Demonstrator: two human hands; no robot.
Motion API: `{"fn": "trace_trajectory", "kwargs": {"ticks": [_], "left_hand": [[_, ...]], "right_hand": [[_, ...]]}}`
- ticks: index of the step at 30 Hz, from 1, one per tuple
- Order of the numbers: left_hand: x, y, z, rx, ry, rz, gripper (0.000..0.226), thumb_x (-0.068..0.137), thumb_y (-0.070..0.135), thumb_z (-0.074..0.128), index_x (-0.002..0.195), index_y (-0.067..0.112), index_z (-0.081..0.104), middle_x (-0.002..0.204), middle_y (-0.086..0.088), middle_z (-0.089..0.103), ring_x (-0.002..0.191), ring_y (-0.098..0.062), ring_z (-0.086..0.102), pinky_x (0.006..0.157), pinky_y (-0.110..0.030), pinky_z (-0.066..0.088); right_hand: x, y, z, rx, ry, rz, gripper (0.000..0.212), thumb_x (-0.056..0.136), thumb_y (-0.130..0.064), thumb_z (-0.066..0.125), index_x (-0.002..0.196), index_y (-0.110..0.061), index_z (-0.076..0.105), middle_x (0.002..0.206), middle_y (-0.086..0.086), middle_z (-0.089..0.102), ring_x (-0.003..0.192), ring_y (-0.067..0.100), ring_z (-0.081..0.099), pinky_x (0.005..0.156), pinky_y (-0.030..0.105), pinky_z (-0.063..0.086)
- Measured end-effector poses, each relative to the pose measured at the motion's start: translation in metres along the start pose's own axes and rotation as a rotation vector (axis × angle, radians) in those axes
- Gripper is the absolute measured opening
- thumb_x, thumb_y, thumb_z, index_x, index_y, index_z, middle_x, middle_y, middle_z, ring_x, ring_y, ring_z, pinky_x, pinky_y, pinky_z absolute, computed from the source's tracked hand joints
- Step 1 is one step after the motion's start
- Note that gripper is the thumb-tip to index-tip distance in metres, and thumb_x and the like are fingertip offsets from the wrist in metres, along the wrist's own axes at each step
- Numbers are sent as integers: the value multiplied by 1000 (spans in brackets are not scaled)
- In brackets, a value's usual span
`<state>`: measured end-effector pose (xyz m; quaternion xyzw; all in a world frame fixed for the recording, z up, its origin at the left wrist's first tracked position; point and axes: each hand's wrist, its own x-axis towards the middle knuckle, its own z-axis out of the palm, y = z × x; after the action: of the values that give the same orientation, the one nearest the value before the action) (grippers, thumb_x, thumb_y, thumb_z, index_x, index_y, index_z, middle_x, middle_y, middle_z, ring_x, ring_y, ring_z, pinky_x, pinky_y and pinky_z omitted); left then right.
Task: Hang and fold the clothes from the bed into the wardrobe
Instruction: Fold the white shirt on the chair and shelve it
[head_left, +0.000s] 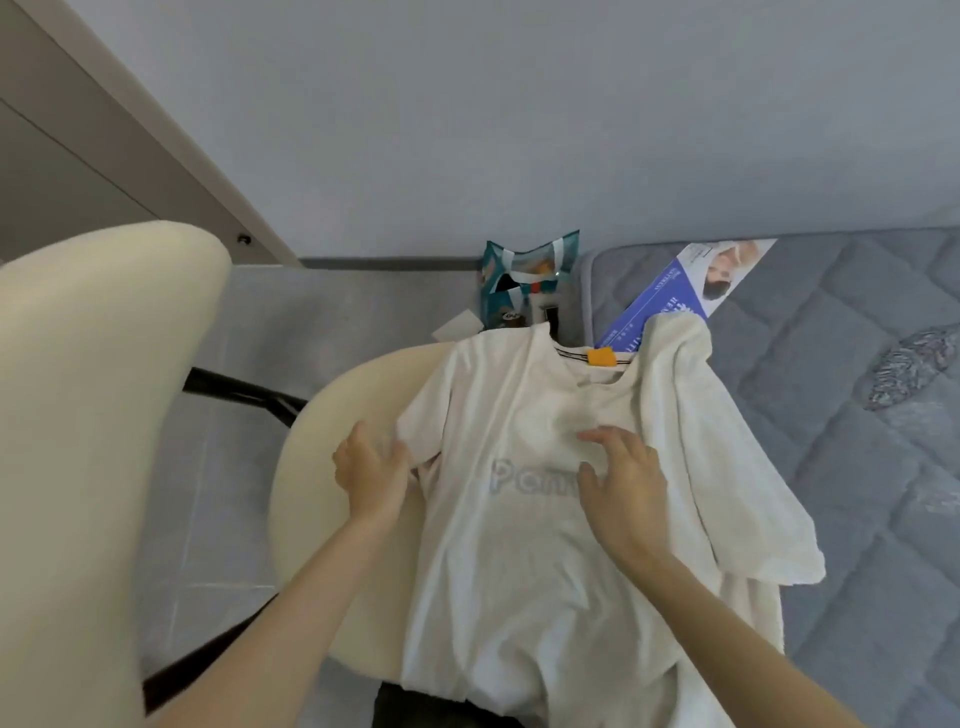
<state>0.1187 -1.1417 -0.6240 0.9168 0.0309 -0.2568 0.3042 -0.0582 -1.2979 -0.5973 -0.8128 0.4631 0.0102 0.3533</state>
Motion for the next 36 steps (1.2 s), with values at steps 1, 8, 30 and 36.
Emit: {"fn": "trace_trajectory", "kwargs": {"ticks": [1, 8, 30, 36], "left_hand": [[6, -12, 0, 3, -41, -67, 62, 92, 21, 59, 145, 4, 32, 143, -22, 39, 133, -35, 34, 111, -42, 26], [25, -51, 28, -93, -263, -66, 49, 79, 38, 75, 120, 24, 54, 120, 0, 29, 121, -23, 35, 106, -31, 34], [68, -101, -32, -285, 128, -212, 75, 81, 39, 73, 141, 12, 37, 121, 0, 50, 124, -29, 41, 100, -33, 32], [73, -117, -28, -309, -5, -302, 26, 84, 26, 69, 101, 13, 53, 95, -1, 62, 94, -27, 61, 87, -44, 49]], "right_hand": [[0, -5, 15, -4, -42, -2, 37, 87, -7, 58, 121, -21, 59, 133, -2, 51, 121, 22, 42, 104, 38, 32], [33, -44, 74, 8, -181, -149, 33, 92, -7, 52, 120, -21, 59, 134, -3, 47, 122, 19, 43, 97, 30, 36], [123, -147, 172, -157, -273, -364, 30, 100, -24, 47, 129, -17, 53, 135, 3, 49, 112, 24, 53, 94, 33, 42], [126, -170, 198, -224, -515, -371, 56, 95, -32, 56, 143, -12, 37, 143, 11, 40, 123, 29, 49, 105, 37, 38]]}}
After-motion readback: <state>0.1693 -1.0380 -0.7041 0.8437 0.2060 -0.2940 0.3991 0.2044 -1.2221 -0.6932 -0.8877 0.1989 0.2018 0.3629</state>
